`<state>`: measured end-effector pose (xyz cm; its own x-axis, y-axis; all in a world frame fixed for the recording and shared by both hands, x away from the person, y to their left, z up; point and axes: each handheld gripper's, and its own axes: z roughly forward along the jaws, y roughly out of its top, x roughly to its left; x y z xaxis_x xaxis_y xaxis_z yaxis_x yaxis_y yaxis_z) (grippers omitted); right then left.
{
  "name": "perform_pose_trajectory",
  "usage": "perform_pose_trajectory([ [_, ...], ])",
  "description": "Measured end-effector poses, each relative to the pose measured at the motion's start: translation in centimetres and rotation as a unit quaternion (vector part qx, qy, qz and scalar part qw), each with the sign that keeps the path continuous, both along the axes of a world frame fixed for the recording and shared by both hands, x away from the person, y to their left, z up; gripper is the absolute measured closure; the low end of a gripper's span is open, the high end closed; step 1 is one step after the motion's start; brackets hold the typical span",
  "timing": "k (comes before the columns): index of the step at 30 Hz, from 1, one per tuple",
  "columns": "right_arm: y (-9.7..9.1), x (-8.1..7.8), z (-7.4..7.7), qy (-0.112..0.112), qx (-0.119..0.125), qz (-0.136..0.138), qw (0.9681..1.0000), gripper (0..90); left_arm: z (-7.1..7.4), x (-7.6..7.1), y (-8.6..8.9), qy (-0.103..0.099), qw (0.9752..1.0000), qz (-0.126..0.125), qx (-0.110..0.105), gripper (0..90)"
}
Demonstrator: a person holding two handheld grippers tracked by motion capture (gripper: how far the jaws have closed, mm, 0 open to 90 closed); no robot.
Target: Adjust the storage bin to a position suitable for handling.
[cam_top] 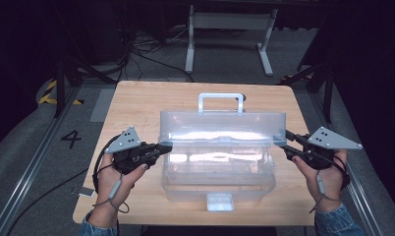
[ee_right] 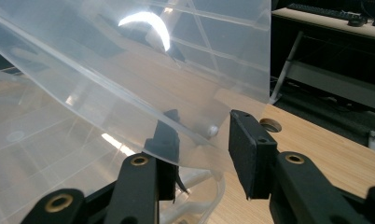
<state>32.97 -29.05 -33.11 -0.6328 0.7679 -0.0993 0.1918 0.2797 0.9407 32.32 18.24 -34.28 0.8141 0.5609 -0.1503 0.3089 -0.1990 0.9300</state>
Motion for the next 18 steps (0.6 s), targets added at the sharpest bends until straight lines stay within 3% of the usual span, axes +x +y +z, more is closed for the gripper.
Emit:
perform_pose_trajectory([
  [10, 0.6, -0.2, 0.3, -0.011, -0.022, -0.028, 0.9993, 69.8, -0.2, -0.4, 1.0, 0.016, 0.9997, 0.015, 0.009, 79.9],
  [15, 0.8, -0.2, 0.5, -0.009, -0.029, -0.04, 0.9987, 71.7, 0.1, -1.3, 1.8, 0.014, 0.9973, 0.033, 0.064, 65.9],
  [18, 0.8, -0.1, 0.6, -0.006, -0.029, -0.042, 0.9987, 72.0, 0.5, -2.1, 2.1, 0.02, 0.9963, 0.018, 0.082, 59.4],
])
